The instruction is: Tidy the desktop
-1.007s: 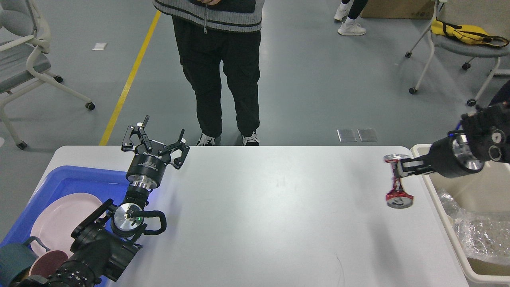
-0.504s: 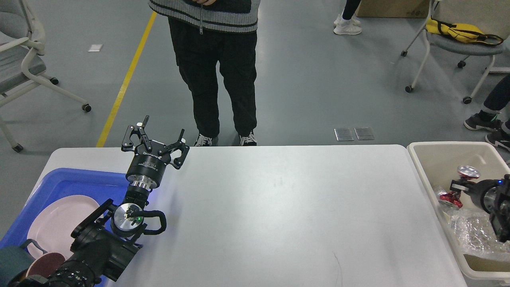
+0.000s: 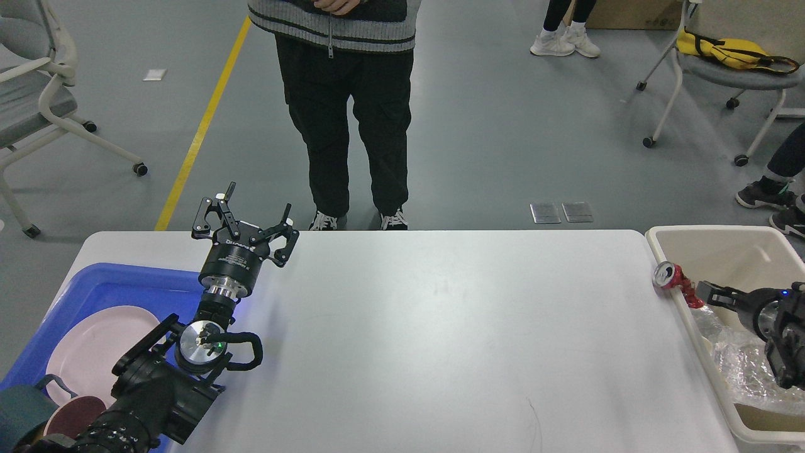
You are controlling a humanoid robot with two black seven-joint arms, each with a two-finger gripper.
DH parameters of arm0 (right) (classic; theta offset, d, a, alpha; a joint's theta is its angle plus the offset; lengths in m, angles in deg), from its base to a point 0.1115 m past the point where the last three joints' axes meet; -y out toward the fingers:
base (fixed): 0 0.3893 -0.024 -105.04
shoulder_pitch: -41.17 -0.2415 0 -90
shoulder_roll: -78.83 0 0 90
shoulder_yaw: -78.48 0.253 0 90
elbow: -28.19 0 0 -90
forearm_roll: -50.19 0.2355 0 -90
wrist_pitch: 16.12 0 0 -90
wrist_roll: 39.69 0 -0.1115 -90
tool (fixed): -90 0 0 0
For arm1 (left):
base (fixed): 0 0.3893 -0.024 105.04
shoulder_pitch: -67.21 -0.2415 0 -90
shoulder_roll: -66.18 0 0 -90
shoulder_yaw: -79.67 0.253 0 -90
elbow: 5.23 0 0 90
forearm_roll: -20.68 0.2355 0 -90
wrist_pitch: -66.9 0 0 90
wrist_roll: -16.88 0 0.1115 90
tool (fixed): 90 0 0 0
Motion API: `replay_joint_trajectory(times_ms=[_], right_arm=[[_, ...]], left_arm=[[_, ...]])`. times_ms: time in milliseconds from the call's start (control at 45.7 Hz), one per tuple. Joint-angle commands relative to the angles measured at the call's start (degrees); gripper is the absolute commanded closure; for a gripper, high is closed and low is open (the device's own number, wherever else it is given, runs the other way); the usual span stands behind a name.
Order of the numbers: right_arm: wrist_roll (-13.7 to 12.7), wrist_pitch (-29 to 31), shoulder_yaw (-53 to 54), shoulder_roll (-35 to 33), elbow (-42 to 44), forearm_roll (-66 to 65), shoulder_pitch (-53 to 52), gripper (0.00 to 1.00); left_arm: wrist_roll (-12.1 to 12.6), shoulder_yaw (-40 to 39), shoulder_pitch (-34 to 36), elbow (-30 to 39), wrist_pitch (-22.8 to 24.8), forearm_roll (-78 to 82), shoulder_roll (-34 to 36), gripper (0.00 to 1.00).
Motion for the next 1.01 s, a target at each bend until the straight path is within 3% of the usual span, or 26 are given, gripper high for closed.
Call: replay_joint_trajectory(times_ms=[0, 197, 372, 504, 635, 723, 810, 942, 986], right_arm=[[-0.60, -0.10, 0.06, -0.25, 0.09, 0.31, -0.18, 0.00], [-0.60, -0.10, 1.90, 0.45, 0.09, 1.98, -2.99, 0.00], [-0.60, 0.69, 10.95, 3.69, -1.14, 13.65, -9.14, 0.00], [0.10, 0.43, 22.89, 5.37, -6.94, 24.47, -13.01, 0.00], [1.24, 0.96, 42.30, 7.65, -9.23, 29.49, -14.60, 0.00], [4.84, 1.66, 54.71, 8.53, -9.40, 29.49, -14.24, 0.00], [9.67, 4.29, 59.21, 9.50, -9.49, 29.49, -14.33, 0.00], [19.34, 12.37, 64.83, 11.52, -9.76, 29.49, -13.28, 0.00], [20.67, 15.27, 67.38, 12.31, -9.85, 29.49, -12.32, 0.00]], left_arm=[[0.00, 0.00, -0.01, 0.00, 0.00, 0.00, 0.00, 0.03], [0.00, 0.00, -0.01, 0.00, 0.00, 0.00, 0.00, 0.03], [0.00, 0.00, -0.01, 0.00, 0.00, 0.00, 0.00, 0.03], [0.00, 0.00, -0.01, 0.00, 0.00, 0.00, 0.00, 0.03], [0.00, 0.00, -0.01, 0.00, 0.00, 0.00, 0.00, 0.03], [0.00, 0.00, -0.01, 0.00, 0.00, 0.00, 0.00, 0.03], [0.00, 0.00, -0.01, 0.00, 0.00, 0.00, 0.00, 0.03], [0.00, 0.00, -0.01, 0.00, 0.00, 0.00, 0.00, 0.03], [0.00, 0.00, -0.01, 0.00, 0.00, 0.00, 0.00, 0.03]])
